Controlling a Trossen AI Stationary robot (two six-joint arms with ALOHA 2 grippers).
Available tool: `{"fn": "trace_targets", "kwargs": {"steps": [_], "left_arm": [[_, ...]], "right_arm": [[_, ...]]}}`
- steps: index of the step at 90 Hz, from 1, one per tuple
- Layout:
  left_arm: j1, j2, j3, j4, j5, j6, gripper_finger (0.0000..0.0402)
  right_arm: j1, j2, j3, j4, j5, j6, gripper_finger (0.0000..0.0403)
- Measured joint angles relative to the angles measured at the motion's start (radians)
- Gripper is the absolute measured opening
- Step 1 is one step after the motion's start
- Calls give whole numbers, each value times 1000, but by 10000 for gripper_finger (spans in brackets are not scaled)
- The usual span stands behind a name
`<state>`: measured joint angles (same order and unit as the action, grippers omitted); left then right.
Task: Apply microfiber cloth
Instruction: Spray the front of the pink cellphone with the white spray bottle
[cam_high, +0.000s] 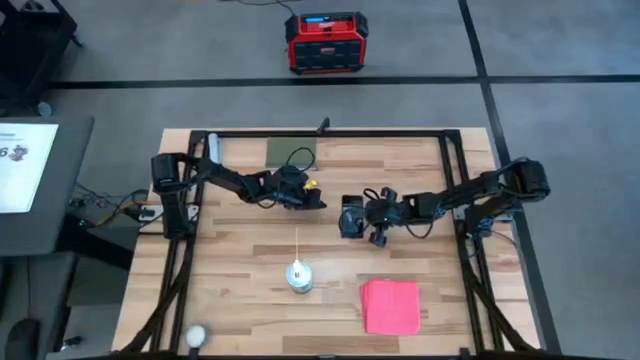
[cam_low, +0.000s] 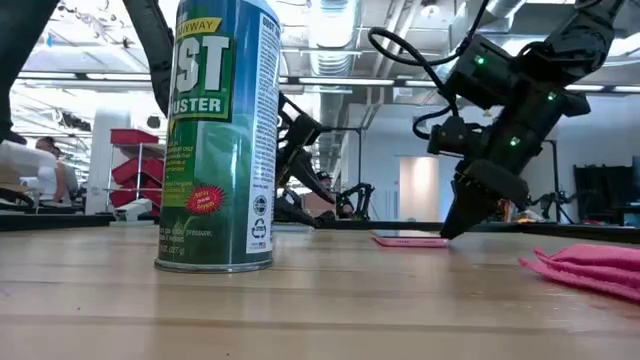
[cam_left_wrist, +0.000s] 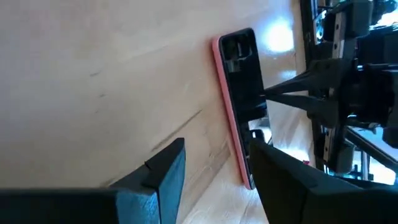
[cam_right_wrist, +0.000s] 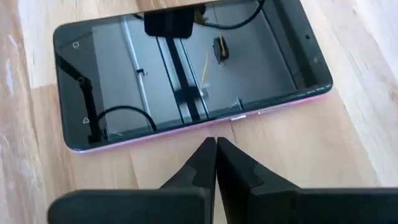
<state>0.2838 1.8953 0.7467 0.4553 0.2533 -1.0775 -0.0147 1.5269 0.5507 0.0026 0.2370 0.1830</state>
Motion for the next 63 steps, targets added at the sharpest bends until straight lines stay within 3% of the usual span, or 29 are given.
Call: {"fn": "trace_targets", "kwargs": {"steps": [10,31,63], "left_arm": [[-16,33,38,9,2,29,154],[-35,169,187,49,104,66,154],[-34,160,194,-77,195,111,154]], "right_arm": [[0,0,0,11,0,0,0],[-5,74,4,78,-13,-7,0],[-8,69,7,99,-28,8,0]]}}
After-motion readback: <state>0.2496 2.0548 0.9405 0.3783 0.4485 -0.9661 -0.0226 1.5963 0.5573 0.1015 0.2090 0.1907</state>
